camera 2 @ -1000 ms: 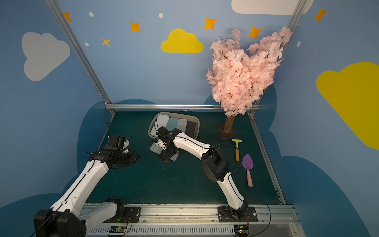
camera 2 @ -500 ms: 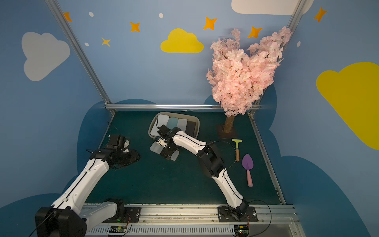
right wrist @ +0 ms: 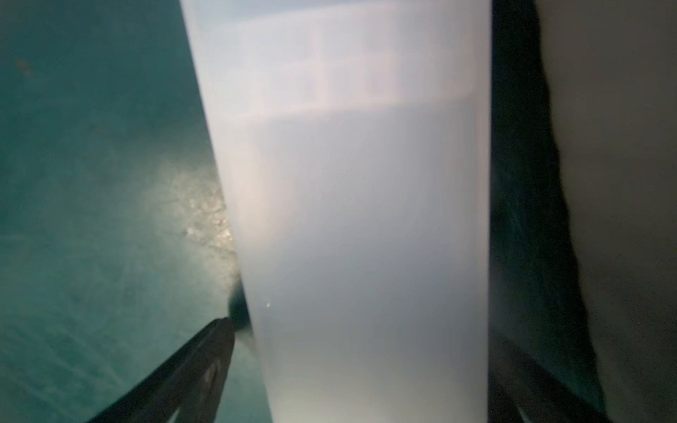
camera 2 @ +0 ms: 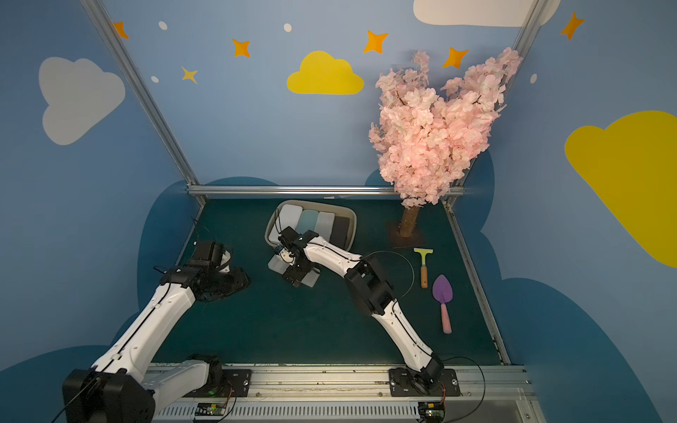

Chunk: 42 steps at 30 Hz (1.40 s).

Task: Put the pencil case into the storage box
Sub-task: Pick up the pencil case from the center of the board, then place the pencil case at the storage box.

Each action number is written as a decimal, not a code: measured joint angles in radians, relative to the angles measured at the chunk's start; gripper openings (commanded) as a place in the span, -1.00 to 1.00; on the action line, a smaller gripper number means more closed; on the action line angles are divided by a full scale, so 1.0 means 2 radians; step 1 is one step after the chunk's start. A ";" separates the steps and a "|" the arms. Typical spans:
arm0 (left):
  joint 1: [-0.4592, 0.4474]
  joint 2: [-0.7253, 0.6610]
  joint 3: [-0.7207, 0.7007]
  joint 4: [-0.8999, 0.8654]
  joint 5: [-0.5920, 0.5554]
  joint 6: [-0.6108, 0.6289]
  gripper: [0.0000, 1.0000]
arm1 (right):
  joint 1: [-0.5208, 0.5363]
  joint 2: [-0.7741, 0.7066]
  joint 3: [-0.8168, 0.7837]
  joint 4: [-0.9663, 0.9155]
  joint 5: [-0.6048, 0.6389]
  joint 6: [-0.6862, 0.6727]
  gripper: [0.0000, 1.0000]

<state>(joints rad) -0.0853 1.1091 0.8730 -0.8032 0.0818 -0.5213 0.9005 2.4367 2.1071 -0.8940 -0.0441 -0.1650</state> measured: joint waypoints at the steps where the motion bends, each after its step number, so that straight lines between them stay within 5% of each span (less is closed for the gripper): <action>1: 0.000 0.000 0.000 0.000 0.000 0.000 0.19 | 0.000 0.000 0.000 0.001 0.000 0.004 0.74; 7: 0.000 0.000 0.000 0.000 -0.002 0.000 0.18 | 0.001 -0.004 -0.009 0.012 -0.007 0.028 0.15; 11: 0.000 0.000 0.000 0.000 -0.002 0.000 0.18 | 0.001 -0.024 -0.047 0.032 -0.009 0.042 -0.05; 21: 0.001 0.000 0.000 0.000 -0.003 0.001 0.18 | 0.015 -0.197 -0.233 0.008 -0.049 0.099 -0.19; 29: 0.016 0.007 0.012 0.002 -0.004 0.000 0.18 | -0.026 -0.361 -0.235 -0.001 -0.015 0.197 -0.25; 34: 0.016 0.020 0.018 0.009 -0.004 0.000 0.18 | -0.088 -0.351 -0.212 0.024 0.061 0.266 -0.31; 42: 0.016 0.025 0.026 0.014 -0.004 0.000 0.18 | -0.134 -0.212 -0.113 0.030 0.138 0.331 -0.32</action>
<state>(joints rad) -0.0525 1.1595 0.9257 -0.7757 0.0746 -0.5213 0.6315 2.0125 1.8801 -0.8337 0.2310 0.4976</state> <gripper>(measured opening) 0.593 0.705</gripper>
